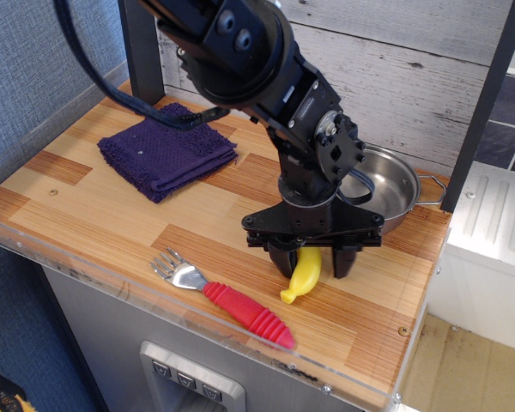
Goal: Move banana behind fork handle
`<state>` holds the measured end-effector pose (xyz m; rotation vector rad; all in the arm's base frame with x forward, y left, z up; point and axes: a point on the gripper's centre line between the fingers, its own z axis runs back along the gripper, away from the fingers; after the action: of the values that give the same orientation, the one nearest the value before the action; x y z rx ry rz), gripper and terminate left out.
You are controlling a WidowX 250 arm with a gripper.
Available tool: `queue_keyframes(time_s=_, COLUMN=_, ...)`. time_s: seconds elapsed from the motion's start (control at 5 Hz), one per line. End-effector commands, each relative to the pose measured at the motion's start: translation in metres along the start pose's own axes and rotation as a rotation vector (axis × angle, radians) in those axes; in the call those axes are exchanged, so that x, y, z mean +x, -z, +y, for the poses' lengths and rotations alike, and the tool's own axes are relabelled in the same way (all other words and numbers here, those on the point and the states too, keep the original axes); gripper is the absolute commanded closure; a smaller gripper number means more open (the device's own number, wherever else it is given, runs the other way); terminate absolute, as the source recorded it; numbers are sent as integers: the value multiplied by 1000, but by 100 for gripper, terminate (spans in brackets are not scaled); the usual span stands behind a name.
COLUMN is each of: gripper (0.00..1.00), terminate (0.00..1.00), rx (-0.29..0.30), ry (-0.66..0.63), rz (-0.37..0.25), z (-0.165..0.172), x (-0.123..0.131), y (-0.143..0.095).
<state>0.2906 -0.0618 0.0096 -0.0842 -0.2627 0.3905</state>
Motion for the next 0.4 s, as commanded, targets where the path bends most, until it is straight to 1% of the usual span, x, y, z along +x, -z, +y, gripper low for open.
queue_keyframes(time_s=0.0, gripper=0, terminate=0, rx=-16, ry=-21, rz=-19, z=14, x=5, y=-13)
queue_keyframes(time_s=0.2, gripper=0, terminate=0, rx=-25, ry=-36, rz=-24, z=14, x=10, y=-23)
